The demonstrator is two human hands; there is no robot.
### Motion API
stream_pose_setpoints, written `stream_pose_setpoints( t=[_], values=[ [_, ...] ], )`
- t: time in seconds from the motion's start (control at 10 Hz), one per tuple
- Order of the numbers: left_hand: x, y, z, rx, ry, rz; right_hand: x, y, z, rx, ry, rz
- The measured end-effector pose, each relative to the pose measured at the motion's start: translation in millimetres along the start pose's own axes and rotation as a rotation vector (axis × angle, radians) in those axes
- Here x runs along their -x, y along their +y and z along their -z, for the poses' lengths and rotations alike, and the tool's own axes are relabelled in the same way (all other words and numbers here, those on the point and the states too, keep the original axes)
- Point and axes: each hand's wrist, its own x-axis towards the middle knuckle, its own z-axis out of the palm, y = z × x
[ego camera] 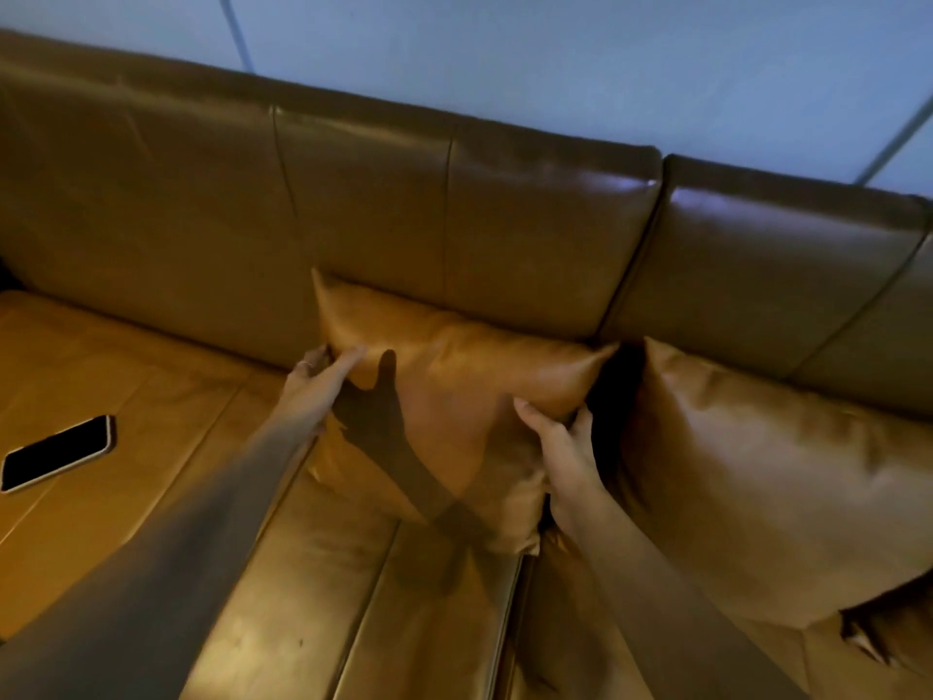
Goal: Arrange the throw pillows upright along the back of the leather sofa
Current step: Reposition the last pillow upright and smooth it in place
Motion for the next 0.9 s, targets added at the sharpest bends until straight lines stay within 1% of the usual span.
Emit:
stream_pose_setpoints(
  t=[0.1,0.2,0.3,0.4,0.5,0.6,0.7,0.8,0.9],
  values=[
    [-3,1,-14,0.020,-0.041,0.003,-10,0,-3,0.020,0.009,0.008],
    [-14,6,-19,0.082,0.023,0.079,-21,-7,-3,0.006,0.042,-0.014],
    [-22,8,-22,0.118,0.028,0.144,-28,-10,0,-0.004,0.050,-0.026],
    [-19,11,-30,0.153,0.002,0.191,-32,-10,-6,-0.005,0.046,0.016],
    [-13,12,-31,0.165,0.004,0.172,-28,-5,-14,0.003,0.060,0.064],
    [-13,10,-21,0.163,0.013,0.095,-27,-1,-20,-0.004,0.054,0.096],
    [-14,12,-14,0.116,-0.006,0.095,-32,-6,-23,0.049,0.058,0.088],
    [-11,14,-14,-0.062,-0.043,0.103,-36,-16,-24,0.225,0.078,0.055],
    [-4,17,-14,-0.122,-0.024,0.089,-31,-21,-22,0.403,0.063,0.046]
  ],
)
